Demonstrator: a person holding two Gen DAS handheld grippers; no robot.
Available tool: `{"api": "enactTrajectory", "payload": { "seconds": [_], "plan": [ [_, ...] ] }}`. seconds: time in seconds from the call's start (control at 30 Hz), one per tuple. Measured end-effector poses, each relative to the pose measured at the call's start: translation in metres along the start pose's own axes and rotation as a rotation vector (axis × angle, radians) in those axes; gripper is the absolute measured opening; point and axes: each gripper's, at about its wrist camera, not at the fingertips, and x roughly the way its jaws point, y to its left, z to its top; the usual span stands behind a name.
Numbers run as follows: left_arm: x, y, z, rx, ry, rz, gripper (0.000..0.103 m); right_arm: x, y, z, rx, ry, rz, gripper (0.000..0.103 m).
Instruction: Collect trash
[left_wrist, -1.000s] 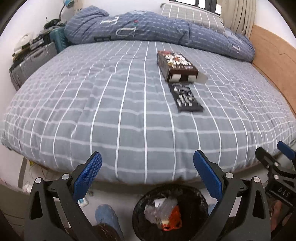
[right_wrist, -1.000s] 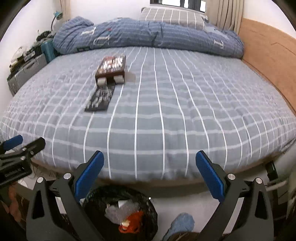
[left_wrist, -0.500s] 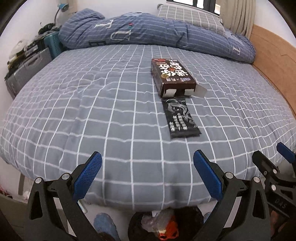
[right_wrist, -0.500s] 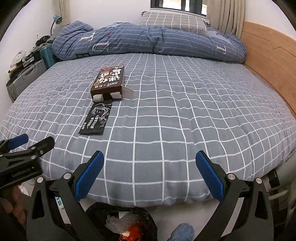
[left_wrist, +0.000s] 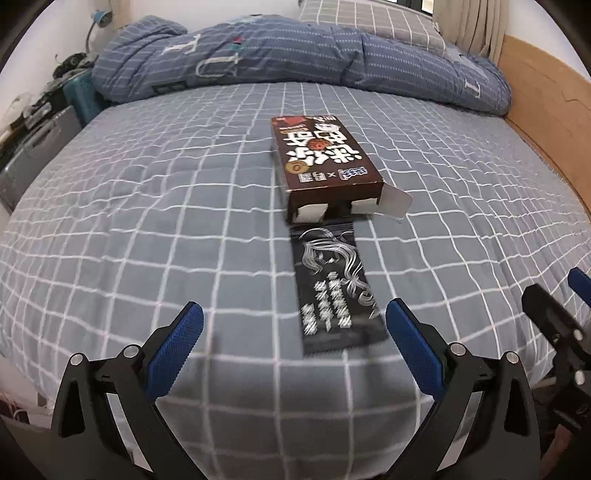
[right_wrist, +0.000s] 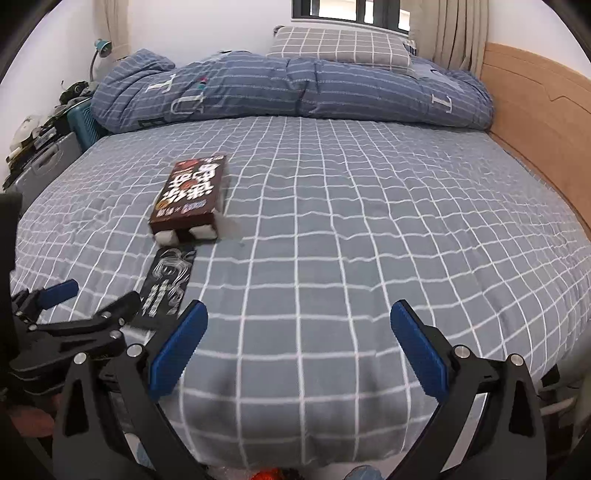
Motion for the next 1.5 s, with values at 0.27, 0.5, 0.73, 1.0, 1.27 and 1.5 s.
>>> {"api": "enactTrajectory", "payload": {
  "seconds": [0.27, 0.5, 0.73, 1.0, 1.27, 1.5],
  "plan": [
    [0.038, -0.013, 0.016, 0.011, 0.051, 0.005, 0.096, 0.029, -0.010, 0.025, 0.007, 0.008, -0.010, 0.095],
    [0.064, -0.019, 0.017, 0.030, 0.104, 0.013, 0.080, 0.043, -0.019, 0.028, 0.037, 0.032, -0.003, 0.095],
    [0.070, -0.020, 0.016, 0.035, 0.112, -0.012, 0.054, 0.044, -0.018, 0.027, 0.026, 0.036, -0.009, 0.095],
    [0.062, -0.011, 0.018, 0.026, 0.098, -0.022, 0.035, 0.046, -0.017, 0.027, 0.030, 0.044, -0.011, 0.095],
    [0.056, -0.011, 0.021, 0.014, 0.084, 0.007, 0.075, 0.046, -0.014, 0.027, 0.036, 0.044, -0.011, 0.095],
    [0.067, -0.022, 0.020, 0.050, 0.092, 0.077, 0.083, 0.050, -0.012, 0.025, 0.028, 0.054, -0.013, 0.095]
  ]
}}
